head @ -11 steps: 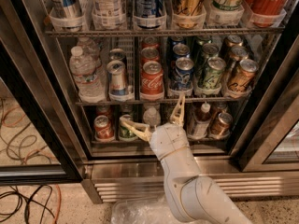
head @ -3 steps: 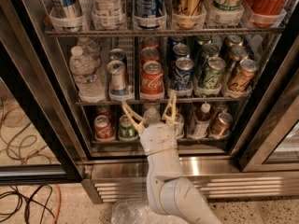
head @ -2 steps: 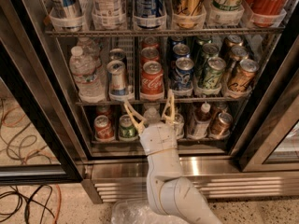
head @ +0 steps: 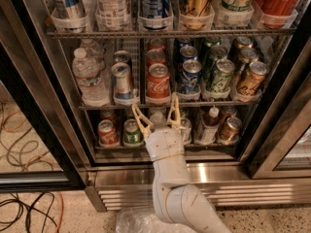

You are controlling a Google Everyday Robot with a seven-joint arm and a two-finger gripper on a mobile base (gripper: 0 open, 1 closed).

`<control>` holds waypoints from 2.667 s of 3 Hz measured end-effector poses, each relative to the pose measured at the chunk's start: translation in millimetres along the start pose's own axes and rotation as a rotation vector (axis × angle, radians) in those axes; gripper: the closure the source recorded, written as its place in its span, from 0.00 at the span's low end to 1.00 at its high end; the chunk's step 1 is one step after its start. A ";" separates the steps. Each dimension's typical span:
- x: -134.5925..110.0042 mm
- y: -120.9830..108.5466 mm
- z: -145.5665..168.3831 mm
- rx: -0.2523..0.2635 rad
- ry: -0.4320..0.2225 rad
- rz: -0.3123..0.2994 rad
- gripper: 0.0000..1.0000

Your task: Pick coke can from middle shelf of fridge

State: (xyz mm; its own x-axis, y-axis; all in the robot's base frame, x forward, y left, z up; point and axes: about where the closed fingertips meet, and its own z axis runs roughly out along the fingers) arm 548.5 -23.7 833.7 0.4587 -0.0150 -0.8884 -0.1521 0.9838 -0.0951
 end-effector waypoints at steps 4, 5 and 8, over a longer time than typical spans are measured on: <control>14.6 -3.8 37.7 0.004 -0.018 -0.001 0.24; 15.6 -9.4 46.9 0.022 -0.029 -0.002 0.24; 24.9 -24.8 75.4 0.059 -0.059 -0.014 0.25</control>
Offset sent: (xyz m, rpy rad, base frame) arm 0.0260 0.0065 -0.0063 -0.0093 0.0066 0.0112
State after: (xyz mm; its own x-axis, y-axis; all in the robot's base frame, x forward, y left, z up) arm 629.7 -35.0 847.8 0.5112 -0.0202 -0.8592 -0.0943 0.9924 -0.0794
